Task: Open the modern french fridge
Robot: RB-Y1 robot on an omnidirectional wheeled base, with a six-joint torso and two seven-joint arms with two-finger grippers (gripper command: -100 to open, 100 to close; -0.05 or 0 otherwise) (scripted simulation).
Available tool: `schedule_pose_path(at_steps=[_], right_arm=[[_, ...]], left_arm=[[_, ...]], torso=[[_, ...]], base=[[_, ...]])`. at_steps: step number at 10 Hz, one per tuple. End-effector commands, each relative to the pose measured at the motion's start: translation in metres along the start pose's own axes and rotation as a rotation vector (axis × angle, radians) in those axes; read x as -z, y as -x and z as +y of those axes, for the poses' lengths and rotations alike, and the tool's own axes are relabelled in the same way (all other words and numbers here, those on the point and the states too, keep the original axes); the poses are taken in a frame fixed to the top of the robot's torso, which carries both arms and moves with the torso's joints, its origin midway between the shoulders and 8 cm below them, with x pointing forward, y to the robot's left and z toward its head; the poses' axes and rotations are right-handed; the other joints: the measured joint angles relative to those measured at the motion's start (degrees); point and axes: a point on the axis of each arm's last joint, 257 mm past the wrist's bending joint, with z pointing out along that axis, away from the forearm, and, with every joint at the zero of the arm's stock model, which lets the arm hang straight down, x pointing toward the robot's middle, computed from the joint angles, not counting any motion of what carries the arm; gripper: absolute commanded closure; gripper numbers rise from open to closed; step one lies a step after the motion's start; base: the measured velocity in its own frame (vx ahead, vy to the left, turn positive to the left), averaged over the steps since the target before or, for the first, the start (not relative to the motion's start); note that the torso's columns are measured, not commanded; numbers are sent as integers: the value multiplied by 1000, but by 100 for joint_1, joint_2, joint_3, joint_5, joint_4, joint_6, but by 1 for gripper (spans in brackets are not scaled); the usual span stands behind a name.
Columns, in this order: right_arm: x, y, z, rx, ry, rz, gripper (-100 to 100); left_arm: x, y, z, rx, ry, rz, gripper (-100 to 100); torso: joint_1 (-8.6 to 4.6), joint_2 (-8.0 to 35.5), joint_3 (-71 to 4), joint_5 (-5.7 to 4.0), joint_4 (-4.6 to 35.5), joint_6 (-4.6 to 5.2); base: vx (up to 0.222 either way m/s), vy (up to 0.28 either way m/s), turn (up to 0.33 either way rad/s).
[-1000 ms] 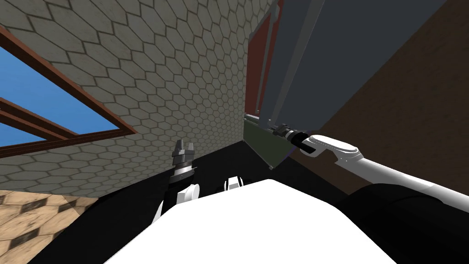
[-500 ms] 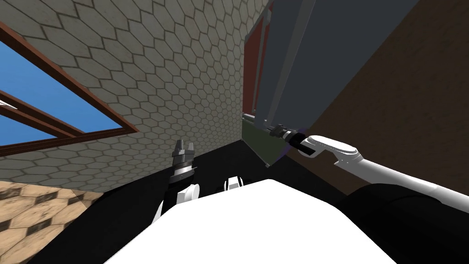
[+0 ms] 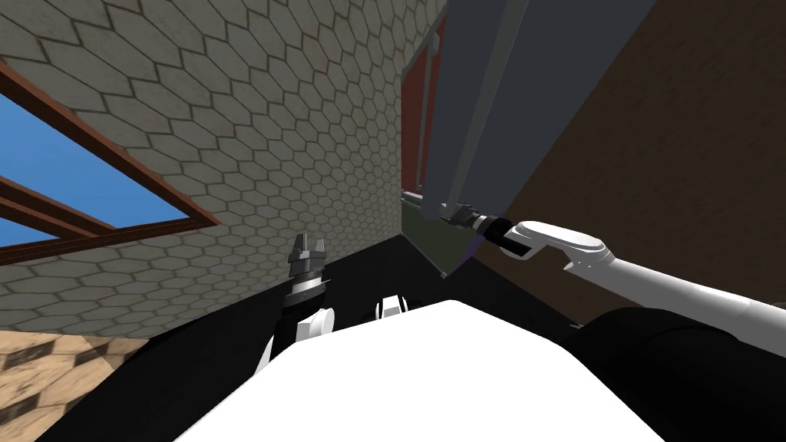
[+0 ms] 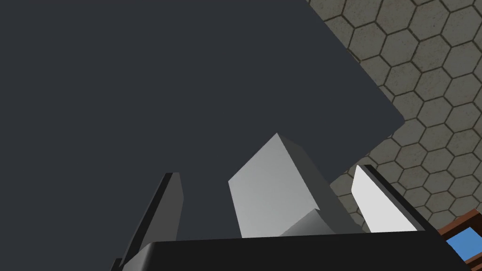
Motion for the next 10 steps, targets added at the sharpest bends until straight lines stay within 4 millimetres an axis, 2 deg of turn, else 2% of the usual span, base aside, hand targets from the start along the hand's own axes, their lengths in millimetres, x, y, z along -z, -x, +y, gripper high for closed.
schedule_pose_path(at_steps=[1, 4, 5, 6, 10], right_arm=[[-5, 20, -6, 0, 6, -22, -100], [-9, 37, -8, -4, 24, -37, -100], [-6, 21, 2, -1, 35, -14, -100], [-5, 19, 4, 0, 39, -9, 0], [-4, 11, 8, -5, 46, 6, 0]], left_arm=[[0, 0, 0, 0, 0, 0, 0], [0, 0, 0, 0, 0, 0, 0], [0, 0, 0, 0, 0, 0, 0], [0, 0, 0, 0, 0, 0, 0], [0, 0, 0, 0, 0, 0, 0]], torso=[[-2, 22, 15, 1, 10, 5], [-9, 91, 46, 19, 56, 26], [-16, 97, 45, 20, 64, 24], [-12, 87, 47, 8, 46, 22], [-6, 42, 32, -10, 6, 21]], base=[[33, -3, -59], [24, 4, -71], [8, 6, -15], [0, 0, 0], [0, 0, 0]])
